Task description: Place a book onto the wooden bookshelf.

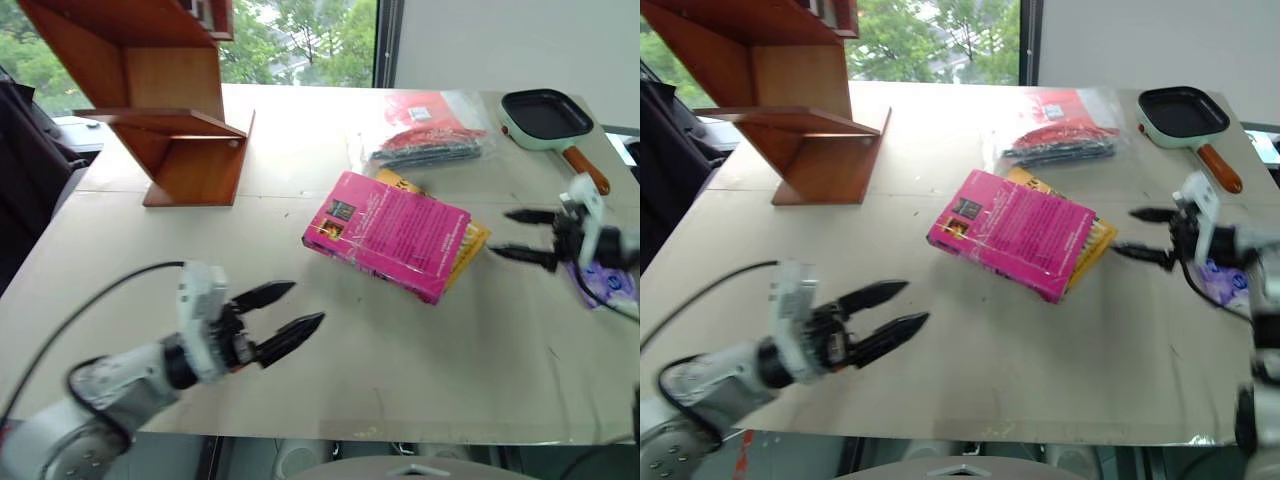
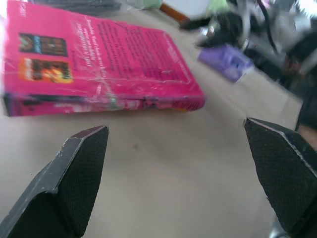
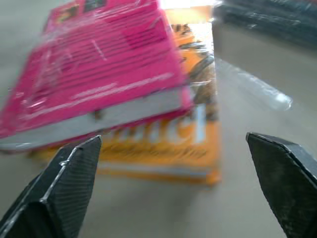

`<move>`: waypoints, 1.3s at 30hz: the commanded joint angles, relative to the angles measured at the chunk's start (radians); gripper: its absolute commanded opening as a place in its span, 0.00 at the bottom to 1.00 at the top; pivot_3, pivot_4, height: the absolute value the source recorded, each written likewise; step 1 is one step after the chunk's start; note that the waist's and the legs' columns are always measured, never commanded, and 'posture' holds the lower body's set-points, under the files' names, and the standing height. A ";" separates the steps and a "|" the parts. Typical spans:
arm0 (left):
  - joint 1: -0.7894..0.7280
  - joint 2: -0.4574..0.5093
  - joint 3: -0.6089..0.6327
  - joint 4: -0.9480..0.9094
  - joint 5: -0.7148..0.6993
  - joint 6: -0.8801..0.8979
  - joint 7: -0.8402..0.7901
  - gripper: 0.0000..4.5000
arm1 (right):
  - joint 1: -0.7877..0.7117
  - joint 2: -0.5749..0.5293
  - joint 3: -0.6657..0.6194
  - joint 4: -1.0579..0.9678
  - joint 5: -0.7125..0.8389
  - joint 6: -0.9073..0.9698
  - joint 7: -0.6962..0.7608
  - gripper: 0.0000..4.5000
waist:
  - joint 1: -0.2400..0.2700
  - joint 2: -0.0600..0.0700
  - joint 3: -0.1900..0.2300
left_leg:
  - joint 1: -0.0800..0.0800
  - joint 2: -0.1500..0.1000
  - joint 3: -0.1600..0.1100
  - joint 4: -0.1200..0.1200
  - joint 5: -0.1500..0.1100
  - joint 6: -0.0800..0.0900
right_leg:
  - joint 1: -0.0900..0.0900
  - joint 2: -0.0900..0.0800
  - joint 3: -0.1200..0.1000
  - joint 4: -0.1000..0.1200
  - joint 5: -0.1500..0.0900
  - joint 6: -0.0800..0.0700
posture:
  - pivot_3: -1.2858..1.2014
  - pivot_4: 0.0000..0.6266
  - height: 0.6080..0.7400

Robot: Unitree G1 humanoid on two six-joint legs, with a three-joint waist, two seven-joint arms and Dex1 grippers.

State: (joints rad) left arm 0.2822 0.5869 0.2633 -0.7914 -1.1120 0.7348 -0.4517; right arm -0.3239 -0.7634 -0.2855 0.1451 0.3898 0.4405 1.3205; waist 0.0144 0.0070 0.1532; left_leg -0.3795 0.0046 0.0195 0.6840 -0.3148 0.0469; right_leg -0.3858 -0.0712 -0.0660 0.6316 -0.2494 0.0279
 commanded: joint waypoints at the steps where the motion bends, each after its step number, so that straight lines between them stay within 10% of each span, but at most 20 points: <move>1: -0.033 -0.131 -0.087 0.061 -0.067 0.064 0.326 1.00 | 0.172 0.003 -0.144 -0.289 0.166 0.058 -0.024 0.99 | -0.003 -0.001 0.000 | 0.002 0.000 0.000 0.001 0.000 0.000 | 0.001 0.000 0.000 0.002 0.000 0.000 | 0.52 0.24 1.00; 12: -0.252 -0.382 -0.168 0.377 -0.537 0.071 0.806 1.00 | 0.717 0.127 -0.374 -0.693 0.447 0.006 -0.034 0.99 | 0.000 -0.011 -0.003 | 0.015 0.000 0.004 0.001 -0.002 0.003 | 0.010 0.000 0.005 0.005 -0.001 -0.001 | 0.52 0.24 1.00; 37: -0.463 -0.698 -0.224 0.661 -0.437 0.000 0.735 1.00 | 0.831 0.074 -0.498 -0.729 0.624 -0.012 -0.095 0.99 | 0.027 -0.013 -0.004 | 0.014 -0.001 0.004 0.000 -0.002 0.004 | 0.010 0.002 0.006 0.002 -0.001 -0.001 | 0.52 0.24 1.00; 39: -0.479 -0.708 -0.220 0.694 -0.422 -0.018 0.731 0.88 | 0.826 0.074 -0.492 -0.728 0.616 -0.019 -0.096 1.00 | 0.028 -0.013 -0.004 | 0.013 -0.001 0.004 0.000 -0.002 0.004 | 0.010 0.002 0.006 0.002 -0.001 -0.001 | 0.52 0.24 1.00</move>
State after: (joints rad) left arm -0.1890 -0.0518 0.0408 -0.1139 -1.5400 0.7328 0.2895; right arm 0.5035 -0.6888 -0.7626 -0.5558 0.9980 0.4443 1.2286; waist 0.0422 -0.0058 0.1496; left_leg -0.3661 0.0031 0.0235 0.6845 -0.3172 0.0510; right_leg -0.3757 -0.0687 -0.0598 0.6333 -0.2504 0.0269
